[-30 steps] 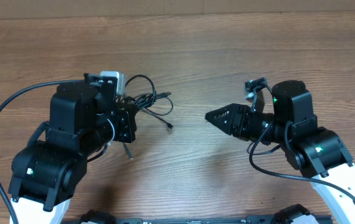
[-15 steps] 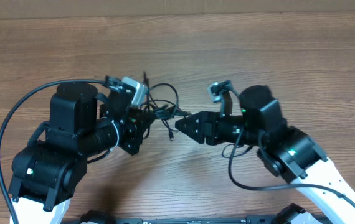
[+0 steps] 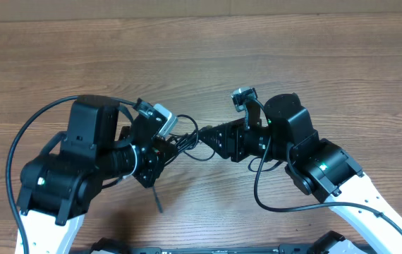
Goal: Untangle cables
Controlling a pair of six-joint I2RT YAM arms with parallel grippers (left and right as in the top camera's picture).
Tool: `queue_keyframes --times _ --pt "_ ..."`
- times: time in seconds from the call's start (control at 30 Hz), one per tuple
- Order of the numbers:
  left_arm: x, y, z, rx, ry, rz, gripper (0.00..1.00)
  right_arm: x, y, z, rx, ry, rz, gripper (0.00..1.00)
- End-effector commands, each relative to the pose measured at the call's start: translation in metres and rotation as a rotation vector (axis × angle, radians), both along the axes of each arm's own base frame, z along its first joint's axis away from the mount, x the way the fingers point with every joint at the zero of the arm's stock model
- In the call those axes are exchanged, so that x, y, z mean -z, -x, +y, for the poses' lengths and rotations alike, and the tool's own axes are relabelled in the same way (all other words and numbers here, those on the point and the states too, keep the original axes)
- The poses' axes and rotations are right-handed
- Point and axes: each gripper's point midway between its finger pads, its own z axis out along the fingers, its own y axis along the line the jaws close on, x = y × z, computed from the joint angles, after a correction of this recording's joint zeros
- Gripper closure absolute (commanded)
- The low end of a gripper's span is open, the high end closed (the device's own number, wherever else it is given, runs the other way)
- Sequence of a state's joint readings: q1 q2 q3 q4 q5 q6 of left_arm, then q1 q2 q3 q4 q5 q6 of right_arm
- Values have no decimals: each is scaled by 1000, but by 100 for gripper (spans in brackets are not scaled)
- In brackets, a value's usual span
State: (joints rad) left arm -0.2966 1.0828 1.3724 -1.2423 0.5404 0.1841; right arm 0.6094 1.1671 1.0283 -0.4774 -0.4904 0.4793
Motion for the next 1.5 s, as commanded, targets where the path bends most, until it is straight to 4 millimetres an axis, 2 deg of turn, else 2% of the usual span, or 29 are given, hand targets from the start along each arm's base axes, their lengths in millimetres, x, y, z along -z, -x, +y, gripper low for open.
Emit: queue_keyframes --times 0.0,0.17,0.3,0.33,0.4,0.5,0.53,0.63,0.7,0.8,0.87,0.97,1.2,1.47 --pt "-2 -1 -5 71 -2 -41 96 -10 2 1 -34 6 -61 58" --pt "3 7 -11 165 5 -25 96 -9 1 1 -66 31 -124 58" --pt "-3 20 -25 296 85 -32 96 -7 4 5 -89 24 -109 58" --pt "-5 21 -28 317 99 -37 96 -6 7 8 -114 14 -94 60" --pt "-5 20 -29 325 104 -41 96 -2 14 14 -158 -11 -39 71" --pt "-6 17 -29 321 105 -53 96 11 16 16 -160 -4 39 92" --pt "-7 15 -30 312 106 -56 96 18 15 16 -159 10 61 96" --pt "-6 1 -25 208 89 -34 96 37 17 14 -151 57 130 96" --pt "-2 -18 -15 44 54 0 96 53 15 8 -108 109 186 96" --pt "5 -46 10 -240 -8 32 96 85 2 -19 118 249 300 96" --pt "5 -61 30 -435 -35 38 96 108 -5 -56 367 380 394 96" --pt "-1 -71 44 -571 -42 27 96 122 -3 -88 549 482 453 96" --pt "-19 -85 76 -842 -29 -12 96 135 7 -147 910 624 529 96" --pt "-38 -89 91 -943 -13 -68 96 133 15 -181 1124 689 530 96"
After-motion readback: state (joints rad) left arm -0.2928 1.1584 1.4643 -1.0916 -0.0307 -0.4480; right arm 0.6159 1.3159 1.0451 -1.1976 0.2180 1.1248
